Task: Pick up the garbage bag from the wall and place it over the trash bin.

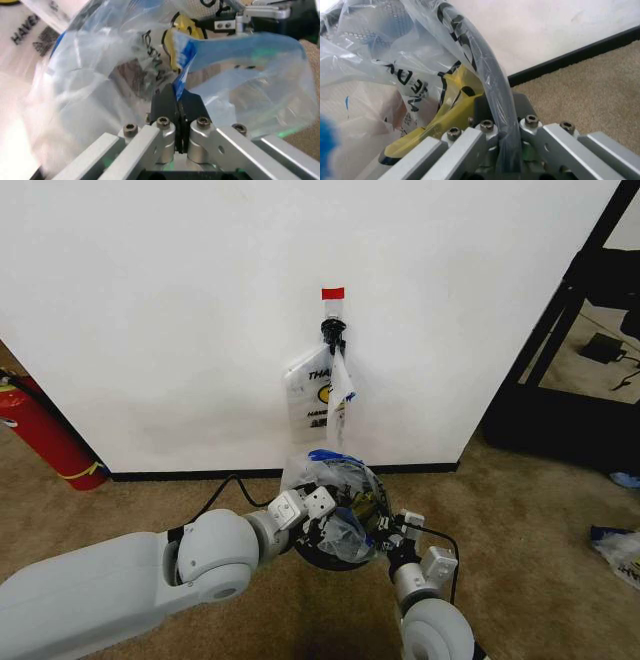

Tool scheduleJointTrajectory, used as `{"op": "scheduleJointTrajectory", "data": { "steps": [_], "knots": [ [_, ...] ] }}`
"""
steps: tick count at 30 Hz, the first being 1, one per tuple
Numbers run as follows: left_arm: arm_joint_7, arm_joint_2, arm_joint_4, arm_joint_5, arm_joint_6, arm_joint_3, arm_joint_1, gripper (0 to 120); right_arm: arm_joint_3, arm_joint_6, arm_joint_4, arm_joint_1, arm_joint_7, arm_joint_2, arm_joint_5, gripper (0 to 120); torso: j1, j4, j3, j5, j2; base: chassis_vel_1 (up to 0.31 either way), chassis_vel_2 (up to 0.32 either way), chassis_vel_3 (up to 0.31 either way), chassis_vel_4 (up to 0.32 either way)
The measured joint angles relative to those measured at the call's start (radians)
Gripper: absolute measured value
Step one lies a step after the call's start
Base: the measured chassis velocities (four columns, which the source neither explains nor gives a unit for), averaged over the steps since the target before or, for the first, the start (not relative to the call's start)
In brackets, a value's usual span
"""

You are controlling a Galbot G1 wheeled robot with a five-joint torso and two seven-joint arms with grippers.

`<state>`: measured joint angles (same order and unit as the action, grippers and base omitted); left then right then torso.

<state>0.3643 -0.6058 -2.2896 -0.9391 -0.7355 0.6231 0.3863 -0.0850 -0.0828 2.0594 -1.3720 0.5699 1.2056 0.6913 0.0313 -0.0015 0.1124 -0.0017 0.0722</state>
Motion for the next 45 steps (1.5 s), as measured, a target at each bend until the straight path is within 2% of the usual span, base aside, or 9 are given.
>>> {"op": "scheduleJointTrajectory", "data": {
  "steps": [9, 13, 22, 26, 30, 35, 39, 45],
  "knots": [
    [-0.007, 0.086, -0.051, 0.045, 0.047, -0.06, 0.102, 0, -0.006, -0.023, 0.035, -0.009, 0.048, 0.021, 0.06, 0, 0.0, -0.0002, 0.0, -0.0005, 0.0, 0.0, 0.0, 0.0, 0.0],
    [-0.027, 0.14, -0.073, 0.113, 0.085, -0.078, 0.174, 0, -0.02, -0.028, 0.036, -0.004, 0.064, 0.021, 0.091, 0, 0.0, 0.0002, 0.0, -0.0003, 0.0, 0.0, 0.0, 0.0, 0.0],
    [-0.031, 0.161, -0.095, 0.212, 0.116, -0.103, 0.299, 0, -0.059, -0.06, 0.061, 0.009, 0.125, 0.042, 0.2, 0, 0.0, 0.0, 0.0, -0.0002, 0.0, 0.0, 0.0, 0.0, 0.0],
    [-0.032, 0.163, -0.082, 0.23, 0.129, -0.105, 0.318, 0, -0.071, -0.07, 0.072, 0.002, 0.13, 0.036, 0.237, 0, 0.0, -0.0003, 0.0, -0.0001, 0.0, 0.0, 0.0, 0.0, 0.0],
    [-0.042, 0.138, -0.033, 0.299, 0.164, -0.117, 0.405, 0, -0.086, -0.092, 0.101, -0.01, 0.134, 0.024, 0.292, 0, 0.0, 0.0, 0.0, -0.0001, 0.0, 0.0, 0.0, 0.0, 0.0],
    [-0.043, 0.116, 0.029, 0.31, 0.188, -0.121, 0.455, 0, -0.087, -0.095, 0.124, -0.023, 0.114, 0.004, 0.296, 0, 0.0, -0.0002, 0.0, -0.0001, 0.0, 0.0, 0.0, 0.0, 0.0],
    [-0.041, 0.105, 0.039, 0.319, 0.198, -0.142, 0.493, 0, -0.094, -0.095, 0.131, -0.021, 0.116, 0.001, 0.305, 0, 0.0, -0.0001, 0.0, 0.0, 0.0, 0.0, 0.0, 0.0, 0.0],
    [-0.027, 0.042, 0.059, 0.342, 0.213, -0.179, 0.55, 0, -0.105, -0.098, 0.16, -0.011, 0.151, 0.022, 0.365, 0, 0.0, 0.0, 0.0, 0.0, 0.0, 0.0, 0.0, 0.0, 0.0]
  ]
}}
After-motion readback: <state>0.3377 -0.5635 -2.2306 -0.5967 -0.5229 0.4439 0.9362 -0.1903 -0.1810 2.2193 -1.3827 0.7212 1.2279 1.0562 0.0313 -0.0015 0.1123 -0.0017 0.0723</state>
